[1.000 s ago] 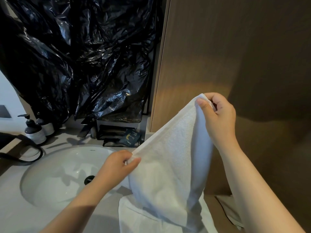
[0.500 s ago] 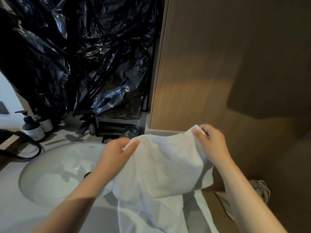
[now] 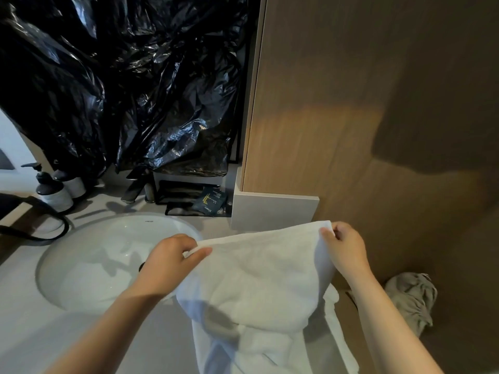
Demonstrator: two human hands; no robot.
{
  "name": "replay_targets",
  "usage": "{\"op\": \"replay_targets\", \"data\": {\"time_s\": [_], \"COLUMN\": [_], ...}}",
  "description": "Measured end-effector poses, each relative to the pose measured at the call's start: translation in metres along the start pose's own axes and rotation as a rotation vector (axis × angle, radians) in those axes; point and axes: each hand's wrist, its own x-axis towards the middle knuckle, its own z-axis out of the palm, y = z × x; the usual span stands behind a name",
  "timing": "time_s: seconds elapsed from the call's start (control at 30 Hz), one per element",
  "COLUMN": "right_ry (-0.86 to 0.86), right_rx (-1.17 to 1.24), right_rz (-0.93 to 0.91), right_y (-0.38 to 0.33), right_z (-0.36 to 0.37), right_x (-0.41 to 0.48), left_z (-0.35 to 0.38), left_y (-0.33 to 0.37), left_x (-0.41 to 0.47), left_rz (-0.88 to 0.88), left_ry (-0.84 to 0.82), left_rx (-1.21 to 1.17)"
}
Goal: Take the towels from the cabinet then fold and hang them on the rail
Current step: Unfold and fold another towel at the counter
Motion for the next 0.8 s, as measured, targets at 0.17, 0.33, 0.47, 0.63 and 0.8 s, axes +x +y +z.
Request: {"op": "replay_targets", "data": {"time_s": [0.17,0.33,0.47,0.63,0.8], "right_ry": [-0.086,0.068,0.147,0.180,0.224], "right_rx": [-0.100,0.054,0.247,0.414,0.472], "right_rz": [-0.036,0.068,0.144,0.071,-0.047], "right_y": [-0.012,-0.006,0.001,-0.023,-0.047], "right_z": [0.008,-0.003,-0.009,-0.010,-0.025], "right_x": [-0.005,-0.005,-0.006,-0.004,0.003], "left_z": [-0.003,-0.011,-0.007,0.000,-0.017], "left_y": [0.025,0.020,0.002,-0.021,-0.031], "left_x": [-0.001,0.000,-0.001,-0.016,-0.013], "left_rz": [0.141,0.165,0.083,0.033,0.070], "left_ry": [0.060,0.075,-0.062,-0.327,-0.191], "left_rx": [-0.032,-0.045,-0.007,-0.041,-0.020]}}
